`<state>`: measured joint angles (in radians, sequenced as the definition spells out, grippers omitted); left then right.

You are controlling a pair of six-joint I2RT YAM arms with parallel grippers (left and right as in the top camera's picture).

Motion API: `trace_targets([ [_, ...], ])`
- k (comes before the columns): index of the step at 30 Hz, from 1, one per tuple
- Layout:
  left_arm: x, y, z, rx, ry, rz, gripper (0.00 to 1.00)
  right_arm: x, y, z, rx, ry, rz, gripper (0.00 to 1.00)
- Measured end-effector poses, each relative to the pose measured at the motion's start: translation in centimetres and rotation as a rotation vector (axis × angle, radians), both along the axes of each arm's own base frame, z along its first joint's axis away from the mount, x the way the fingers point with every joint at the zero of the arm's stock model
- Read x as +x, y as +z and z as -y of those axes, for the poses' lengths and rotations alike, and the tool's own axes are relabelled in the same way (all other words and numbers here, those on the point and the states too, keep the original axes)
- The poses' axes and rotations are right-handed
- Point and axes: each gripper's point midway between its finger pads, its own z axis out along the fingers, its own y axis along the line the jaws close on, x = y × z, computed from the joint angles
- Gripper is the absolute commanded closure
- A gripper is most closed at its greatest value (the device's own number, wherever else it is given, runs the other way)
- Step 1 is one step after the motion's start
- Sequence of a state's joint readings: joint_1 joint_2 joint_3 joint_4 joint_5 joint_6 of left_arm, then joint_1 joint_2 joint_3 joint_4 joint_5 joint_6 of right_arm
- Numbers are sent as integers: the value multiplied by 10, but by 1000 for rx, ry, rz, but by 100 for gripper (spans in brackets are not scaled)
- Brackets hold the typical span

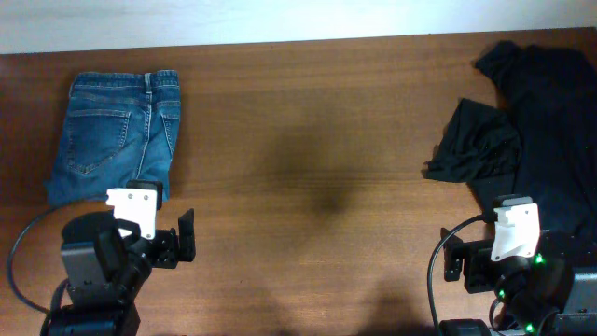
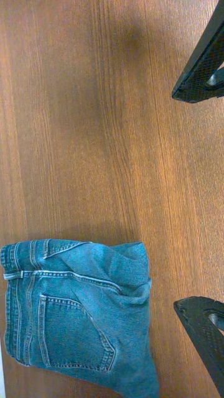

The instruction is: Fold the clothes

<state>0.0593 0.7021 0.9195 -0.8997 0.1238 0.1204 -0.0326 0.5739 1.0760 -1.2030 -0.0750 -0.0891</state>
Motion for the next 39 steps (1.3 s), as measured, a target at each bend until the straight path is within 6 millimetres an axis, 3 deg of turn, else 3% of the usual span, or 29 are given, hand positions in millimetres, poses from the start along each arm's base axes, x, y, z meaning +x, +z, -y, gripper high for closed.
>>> trace_targets([
  [20,0,0,0,0,0,-1,1,-2,-1,0,0,0,7,1],
  [25,0,0,0,0,0,-1,1,-15,0,0,-5,-3,63,1],
  [30,-1,-1,0,0,0,-5,1,-40,3,0,-10,-6,178,1],
  [34,-1,-2,0,0,0,-8,1,-52,-8,0,-13,-6,266,1],
  [39,-1,-2,0,-1,0,-10,1,-41,-31,0,-15,-6,336,1],
])
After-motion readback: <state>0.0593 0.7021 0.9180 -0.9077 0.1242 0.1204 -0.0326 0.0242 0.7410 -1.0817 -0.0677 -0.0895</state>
